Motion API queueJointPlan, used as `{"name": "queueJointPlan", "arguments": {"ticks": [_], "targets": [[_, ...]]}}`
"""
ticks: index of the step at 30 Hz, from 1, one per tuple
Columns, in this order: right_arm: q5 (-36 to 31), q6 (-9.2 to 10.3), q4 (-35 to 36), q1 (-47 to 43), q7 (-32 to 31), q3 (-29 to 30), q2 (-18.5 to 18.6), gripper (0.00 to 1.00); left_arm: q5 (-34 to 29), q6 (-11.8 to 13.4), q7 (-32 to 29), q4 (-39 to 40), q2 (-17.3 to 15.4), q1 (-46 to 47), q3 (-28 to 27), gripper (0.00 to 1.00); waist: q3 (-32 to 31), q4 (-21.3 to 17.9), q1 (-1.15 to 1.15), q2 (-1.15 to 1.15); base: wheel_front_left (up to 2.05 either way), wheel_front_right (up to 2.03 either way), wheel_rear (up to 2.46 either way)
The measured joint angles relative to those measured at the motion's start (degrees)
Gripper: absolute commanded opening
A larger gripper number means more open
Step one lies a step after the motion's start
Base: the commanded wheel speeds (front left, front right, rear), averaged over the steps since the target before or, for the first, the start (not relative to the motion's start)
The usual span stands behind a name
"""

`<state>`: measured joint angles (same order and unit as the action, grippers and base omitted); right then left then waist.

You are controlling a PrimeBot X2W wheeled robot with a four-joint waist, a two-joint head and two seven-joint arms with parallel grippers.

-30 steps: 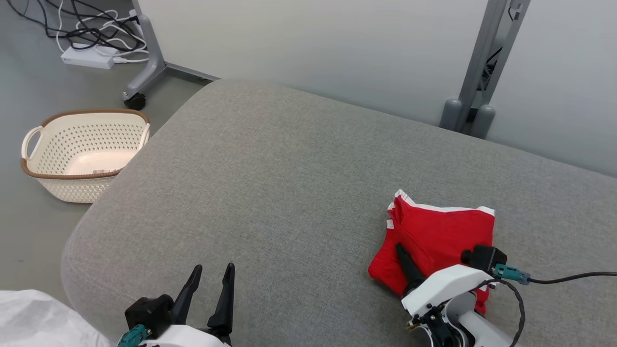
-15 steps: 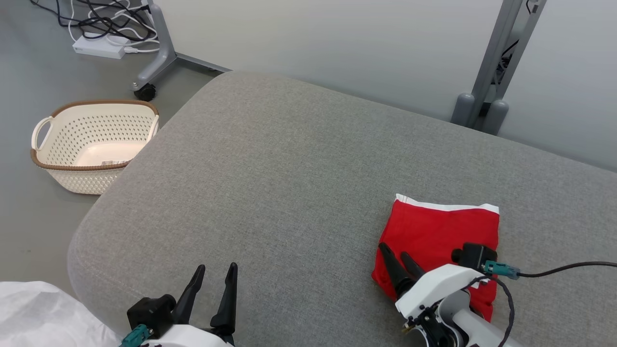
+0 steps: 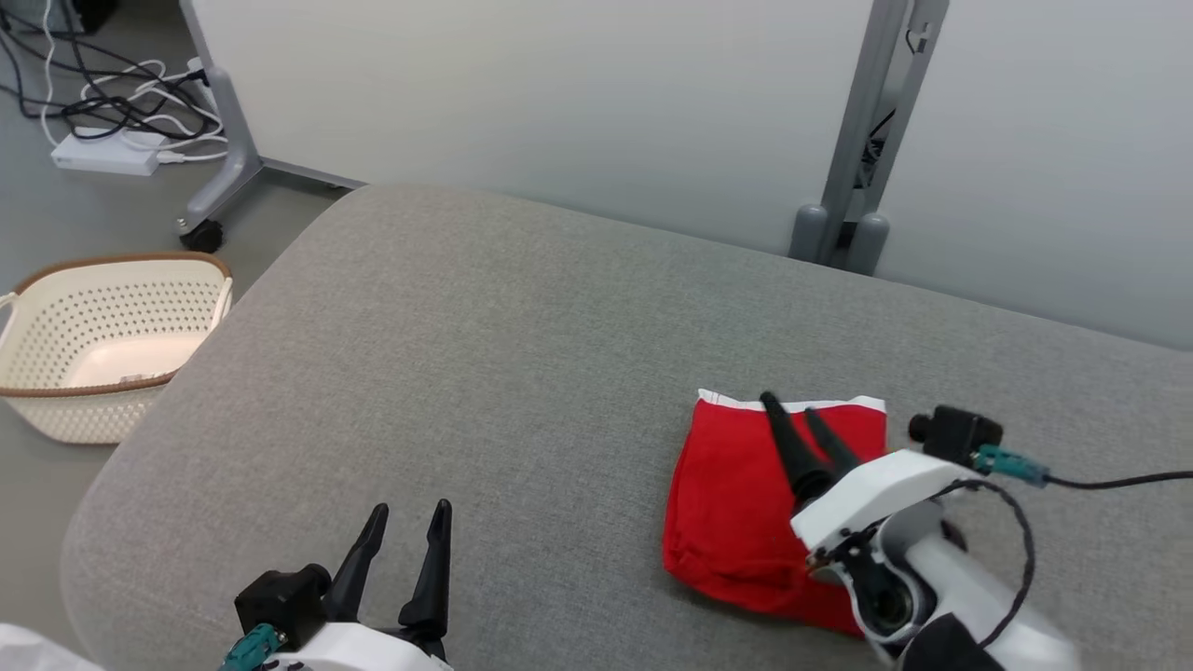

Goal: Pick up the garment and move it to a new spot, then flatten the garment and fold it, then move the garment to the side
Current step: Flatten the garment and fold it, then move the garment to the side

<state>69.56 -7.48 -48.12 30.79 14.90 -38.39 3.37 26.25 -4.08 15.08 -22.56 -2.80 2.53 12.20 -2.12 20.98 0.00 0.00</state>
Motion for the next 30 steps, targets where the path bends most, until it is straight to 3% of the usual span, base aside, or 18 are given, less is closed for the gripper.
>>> {"name": "queueJointPlan", "arguments": {"ticks": [5,6,8,12,16,22,30], "targets": [[-16.94,0.0,8.34,-1.82,0.07,10.16,5.26,1.0,0.0,0.04,0.0,2.24,-0.04,-0.31,-1.34,1.0,-1.28,-3.96,0.0,0.0,0.0,0.0,0.0],[-26.05,0.0,12.14,-3.64,0.07,11.83,8.42,1.0,-0.03,0.05,0.0,2.89,0.03,-0.31,-1.93,1.0,-1.56,-5.4,0.0,0.0,0.0,0.0,0.0],[-32.53,0.01,15.34,-5.88,0.09,16.55,10.32,1.0,-0.21,0.12,0.0,3.67,0.01,-0.24,-2.98,1.0,-1.79,-6.83,0.0,0.0,0.0,0.0,0.0],[-43.01,0.0,22.1,-11.85,0.08,26.87,10.7,1.0,-0.54,0.12,0.0,5.27,0.02,0.25,-4.53,1.0,-1.96,-9.26,0.0,0.0,0.0,0.0,0.0],[-51.31,0.0,29.56,-17.91,0.08,33.86,8.7,1.0,-0.62,0.15,0.0,6.25,-0.01,0.29,-5.86,1.0,-1.77,-10.93,0.0,0.0,0.0,0.0,0.0],[-57.17,-0.01,36.55,-25.75,0.08,39.33,4.1,1.0,-1.44,0.18,0.0,7.06,-0.03,-0.2,-6.5,1.0,-1.4,-12.61,0.0,0.0,0.0,0.0,0.0],[-59.01,-0.01,37.32,-29.67,0.08,40.62,1.27,1.0,-2.25,0.15,0.0,6.76,0.0,-0.86,-6.23,1.0,-0.2,-13.27,0.0,0.0,0.0,0.0,0.0]]}}
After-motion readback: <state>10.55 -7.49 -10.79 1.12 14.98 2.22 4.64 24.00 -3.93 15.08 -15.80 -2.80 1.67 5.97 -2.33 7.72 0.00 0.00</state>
